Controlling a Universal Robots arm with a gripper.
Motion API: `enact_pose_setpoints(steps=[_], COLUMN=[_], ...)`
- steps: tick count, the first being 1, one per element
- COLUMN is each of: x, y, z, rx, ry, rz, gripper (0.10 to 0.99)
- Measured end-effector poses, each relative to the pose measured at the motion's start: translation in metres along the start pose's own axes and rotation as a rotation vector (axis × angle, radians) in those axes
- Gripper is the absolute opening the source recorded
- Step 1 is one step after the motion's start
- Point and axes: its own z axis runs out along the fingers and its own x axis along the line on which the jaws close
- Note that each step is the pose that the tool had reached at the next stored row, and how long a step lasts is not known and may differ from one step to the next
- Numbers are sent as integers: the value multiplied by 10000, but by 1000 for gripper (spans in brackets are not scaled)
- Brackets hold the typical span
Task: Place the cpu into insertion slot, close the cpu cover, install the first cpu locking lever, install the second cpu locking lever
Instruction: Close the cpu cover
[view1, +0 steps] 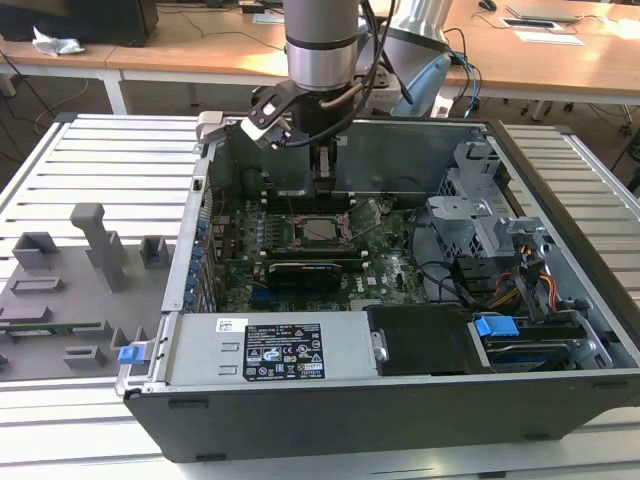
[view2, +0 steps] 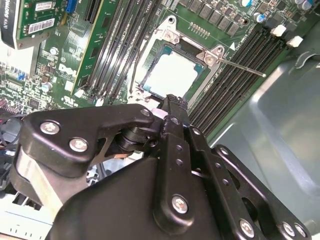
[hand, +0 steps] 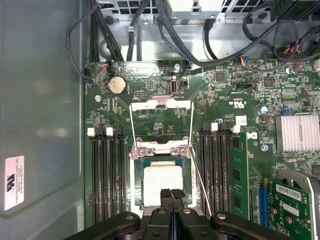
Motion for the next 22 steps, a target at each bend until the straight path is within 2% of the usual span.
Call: enact_pose_setpoints(steps=[4,5,7,9,11,13,15,16,22], x=[0,2,5,10,13,18,22,24,33], y=[5,43,135,282,366,513,593,662,879], z=[-18,-14,-6,6,13,26,33,38,59], rx=[1,1,3,9,15,26,32,39,72], ry=[-1,-1,0,-1,-1,-1,-1,-4,-2], rz=[1,0,-1,1,0,1,1,-1,0], gripper=[106,106,106,106,106,106,106,106,106])
